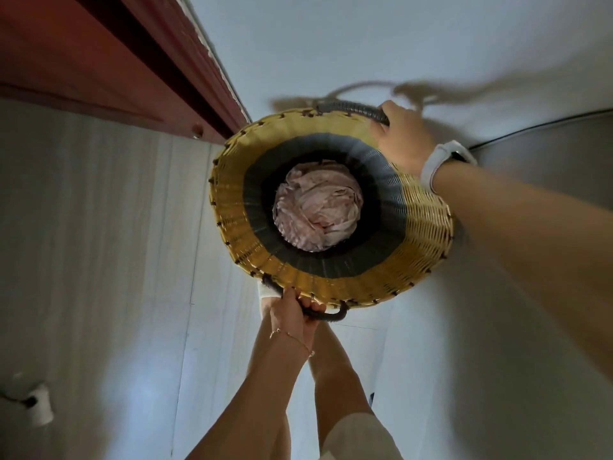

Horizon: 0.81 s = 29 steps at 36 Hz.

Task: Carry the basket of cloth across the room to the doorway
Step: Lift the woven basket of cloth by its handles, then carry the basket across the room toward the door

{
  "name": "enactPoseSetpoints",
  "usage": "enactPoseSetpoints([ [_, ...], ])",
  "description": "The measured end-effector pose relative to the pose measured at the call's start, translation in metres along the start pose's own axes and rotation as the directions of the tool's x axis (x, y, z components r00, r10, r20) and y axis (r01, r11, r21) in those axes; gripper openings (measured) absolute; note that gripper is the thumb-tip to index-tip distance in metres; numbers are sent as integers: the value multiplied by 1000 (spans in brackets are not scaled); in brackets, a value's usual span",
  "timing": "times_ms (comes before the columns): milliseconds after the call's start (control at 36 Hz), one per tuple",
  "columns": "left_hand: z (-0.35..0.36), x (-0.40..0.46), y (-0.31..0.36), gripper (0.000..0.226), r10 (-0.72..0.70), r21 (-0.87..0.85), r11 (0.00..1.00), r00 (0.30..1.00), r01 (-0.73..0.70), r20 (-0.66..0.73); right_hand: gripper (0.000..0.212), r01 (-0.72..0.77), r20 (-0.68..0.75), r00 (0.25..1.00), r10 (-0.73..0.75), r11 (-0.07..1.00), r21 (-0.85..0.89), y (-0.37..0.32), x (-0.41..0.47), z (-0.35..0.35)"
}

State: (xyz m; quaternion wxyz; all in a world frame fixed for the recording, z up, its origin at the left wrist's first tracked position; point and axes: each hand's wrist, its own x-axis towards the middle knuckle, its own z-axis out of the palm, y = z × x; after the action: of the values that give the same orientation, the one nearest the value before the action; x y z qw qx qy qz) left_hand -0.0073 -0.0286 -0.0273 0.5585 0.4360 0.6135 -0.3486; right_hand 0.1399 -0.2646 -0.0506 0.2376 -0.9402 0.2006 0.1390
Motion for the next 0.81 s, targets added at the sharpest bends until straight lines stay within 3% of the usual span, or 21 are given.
enactPoseSetpoints([
  [83,-7,-9,22,32,89,24,996,993,-88,-77,17,96,60,993,-105,986,137,-3,-23,-11],
  [194,-25,-26,53,33,291,180,948,944,-263,-157,29,-49,39,998,39,952,302,-1,-60,-27],
  [306,-42,-55,75,31,550,468,769,824,-436,-137,29,-232,48,969,242,830,506,6,-122,-40],
  [444,-55,-96,93,29,757,658,487,653,-575,10,27,-393,117,896,429,640,660,-1,-208,-49],
  [583,-60,-133,105,37,833,738,218,516,-639,201,28,-424,72,814,576,506,751,-25,-277,-52],
  [806,-69,-166,113,38,770,737,-26,457,-675,445,26,-441,-6,673,739,409,799,-61,-340,-46],
])
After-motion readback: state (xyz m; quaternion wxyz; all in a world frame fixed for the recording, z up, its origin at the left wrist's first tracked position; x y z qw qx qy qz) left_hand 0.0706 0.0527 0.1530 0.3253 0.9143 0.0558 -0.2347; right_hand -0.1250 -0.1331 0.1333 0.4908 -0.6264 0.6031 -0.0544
